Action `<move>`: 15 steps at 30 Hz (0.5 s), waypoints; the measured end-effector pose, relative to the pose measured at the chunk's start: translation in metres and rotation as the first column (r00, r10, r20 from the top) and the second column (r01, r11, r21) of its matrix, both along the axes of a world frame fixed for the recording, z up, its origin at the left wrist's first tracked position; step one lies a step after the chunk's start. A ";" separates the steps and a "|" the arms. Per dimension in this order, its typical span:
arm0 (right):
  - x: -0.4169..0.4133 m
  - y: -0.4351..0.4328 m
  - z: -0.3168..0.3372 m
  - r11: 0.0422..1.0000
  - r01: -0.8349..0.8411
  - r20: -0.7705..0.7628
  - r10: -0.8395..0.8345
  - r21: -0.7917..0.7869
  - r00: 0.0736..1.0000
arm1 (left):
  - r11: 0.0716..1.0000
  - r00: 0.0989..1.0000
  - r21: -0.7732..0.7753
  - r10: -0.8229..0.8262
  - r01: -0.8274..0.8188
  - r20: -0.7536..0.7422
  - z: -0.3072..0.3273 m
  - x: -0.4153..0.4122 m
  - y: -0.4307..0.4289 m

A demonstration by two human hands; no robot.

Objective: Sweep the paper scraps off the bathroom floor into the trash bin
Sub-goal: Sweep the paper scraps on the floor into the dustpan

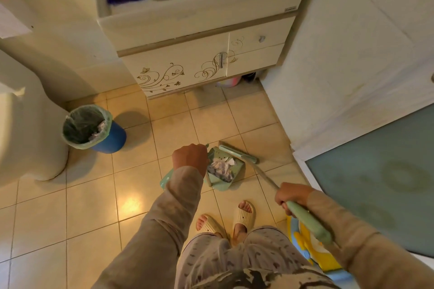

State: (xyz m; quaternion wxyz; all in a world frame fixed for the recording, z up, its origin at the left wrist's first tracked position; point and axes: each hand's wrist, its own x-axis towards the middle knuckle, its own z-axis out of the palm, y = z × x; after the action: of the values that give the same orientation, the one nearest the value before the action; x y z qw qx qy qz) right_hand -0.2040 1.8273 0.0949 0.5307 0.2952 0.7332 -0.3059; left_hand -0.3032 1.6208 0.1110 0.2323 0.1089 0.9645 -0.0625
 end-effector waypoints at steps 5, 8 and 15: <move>0.013 0.000 0.005 0.935 0.328 0.024 -0.327 -0.137 0.945 | 1.000 1.000 0.024 0.005 -0.005 -0.015 0.000 -0.001 -0.002; 0.020 0.012 0.014 0.855 0.462 0.012 -0.473 -0.235 0.881 | 0.998 0.999 0.029 0.046 -0.046 0.027 0.001 0.000 -0.010; 0.028 0.004 0.018 0.849 0.466 -0.047 -0.491 -0.251 0.870 | 0.881 0.857 0.150 0.376 -0.448 0.353 0.001 0.016 -0.070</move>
State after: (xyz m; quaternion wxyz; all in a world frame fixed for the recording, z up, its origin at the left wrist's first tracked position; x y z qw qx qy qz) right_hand -0.1759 1.8315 0.1130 0.4275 0.3877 0.6235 -0.5273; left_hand -0.2876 1.5508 0.1120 0.3764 -0.0670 0.9165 0.1178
